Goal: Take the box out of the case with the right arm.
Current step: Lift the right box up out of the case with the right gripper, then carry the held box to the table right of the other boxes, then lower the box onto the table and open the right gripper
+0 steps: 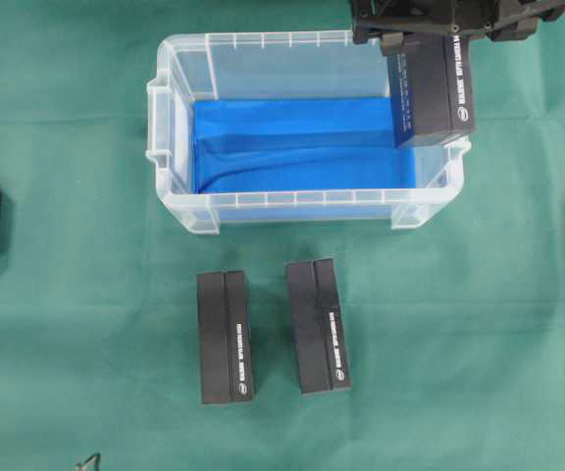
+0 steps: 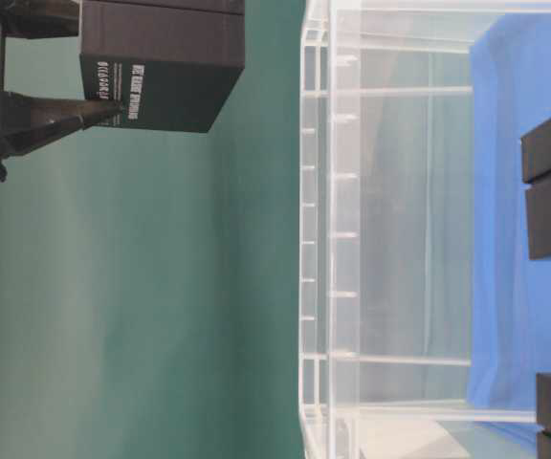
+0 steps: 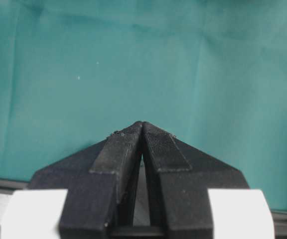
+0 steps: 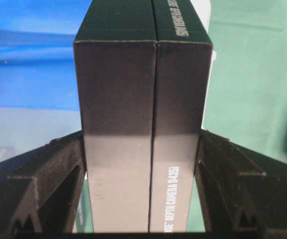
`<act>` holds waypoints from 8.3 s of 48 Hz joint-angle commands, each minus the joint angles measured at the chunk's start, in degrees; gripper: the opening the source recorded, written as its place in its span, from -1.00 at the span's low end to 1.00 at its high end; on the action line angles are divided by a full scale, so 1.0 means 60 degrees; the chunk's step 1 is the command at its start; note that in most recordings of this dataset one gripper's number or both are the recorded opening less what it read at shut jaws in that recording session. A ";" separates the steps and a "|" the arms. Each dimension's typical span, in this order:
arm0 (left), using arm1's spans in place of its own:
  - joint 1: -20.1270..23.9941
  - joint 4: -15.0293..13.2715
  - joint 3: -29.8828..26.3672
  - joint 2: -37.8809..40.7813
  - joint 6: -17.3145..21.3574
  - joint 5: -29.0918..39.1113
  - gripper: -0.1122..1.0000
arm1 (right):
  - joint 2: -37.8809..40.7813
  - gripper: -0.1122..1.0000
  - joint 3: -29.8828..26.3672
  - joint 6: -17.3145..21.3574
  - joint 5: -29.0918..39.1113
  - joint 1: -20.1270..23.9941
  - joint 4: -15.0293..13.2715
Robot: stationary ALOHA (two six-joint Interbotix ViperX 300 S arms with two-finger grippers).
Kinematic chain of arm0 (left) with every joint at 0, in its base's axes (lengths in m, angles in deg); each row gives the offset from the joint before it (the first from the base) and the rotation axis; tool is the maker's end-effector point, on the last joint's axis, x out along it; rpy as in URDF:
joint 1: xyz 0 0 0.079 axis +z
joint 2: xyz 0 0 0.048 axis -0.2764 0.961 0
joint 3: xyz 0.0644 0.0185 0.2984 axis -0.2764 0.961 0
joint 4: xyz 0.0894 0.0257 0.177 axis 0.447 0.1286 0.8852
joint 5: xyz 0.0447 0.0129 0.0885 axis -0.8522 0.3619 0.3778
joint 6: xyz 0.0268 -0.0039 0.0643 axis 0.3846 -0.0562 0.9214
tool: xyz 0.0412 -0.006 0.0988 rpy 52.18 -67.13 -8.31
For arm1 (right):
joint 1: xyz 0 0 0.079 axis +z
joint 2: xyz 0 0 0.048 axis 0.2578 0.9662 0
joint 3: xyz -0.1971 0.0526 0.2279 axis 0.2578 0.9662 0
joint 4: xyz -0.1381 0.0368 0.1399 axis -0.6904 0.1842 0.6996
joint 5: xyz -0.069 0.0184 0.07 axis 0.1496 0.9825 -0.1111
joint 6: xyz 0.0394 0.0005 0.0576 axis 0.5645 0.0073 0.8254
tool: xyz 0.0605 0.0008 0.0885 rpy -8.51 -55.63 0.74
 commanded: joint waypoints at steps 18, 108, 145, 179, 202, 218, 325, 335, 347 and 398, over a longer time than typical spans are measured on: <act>-0.0029 0.0029 -0.0088 0.0073 -0.0015 -0.0059 -0.80 | -0.0293 0.37 -0.0264 -0.0015 0.0015 0.0015 -0.0044; -0.0029 0.0029 -0.0088 0.0073 -0.0015 -0.0059 -0.80 | -0.0293 0.37 -0.0234 -0.0029 0.0029 0.0029 -0.0146; -0.0029 0.0029 -0.0103 0.0073 -0.0015 -0.0044 -0.80 | -0.0293 0.37 -0.0205 0.1128 0.0249 0.1274 -0.0146; -0.0044 0.0044 -0.0103 0.0073 0.0000 -0.0044 -0.80 | -0.0073 0.37 -0.0146 0.4937 0.0586 0.4790 -0.0117; -0.0029 0.0029 -0.0117 0.0073 -0.0015 -0.0059 -0.80 | 0.0176 0.37 -0.0234 0.5376 0.0601 0.5303 0.0073; -0.0029 0.0029 -0.0132 0.0073 -0.0029 -0.0044 -0.80 | 0.0176 0.37 -0.0220 0.5405 0.0601 0.5303 0.0073; -0.0029 0.0015 -0.0132 0.0073 -0.0073 -0.0044 -0.80 | 0.0454 0.80 0.5566 0.6724 -0.5815 0.5317 0.1494; -0.0044 0.0015 -0.0132 0.0073 -0.0073 -0.0059 -0.80 | 0.0410 0.80 0.5259 0.6724 -0.5640 0.5317 0.1494; -0.0044 0.0015 -0.0132 0.0073 -0.0044 -0.0044 -0.80 | 0.0059 0.80 0.4307 0.6694 -0.4351 0.5317 0.1465; -0.0029 0.0015 -0.0132 0.0088 -0.0073 -0.0044 -0.80 | -0.1245 0.79 0.3574 0.6357 -0.1963 0.5435 0.0908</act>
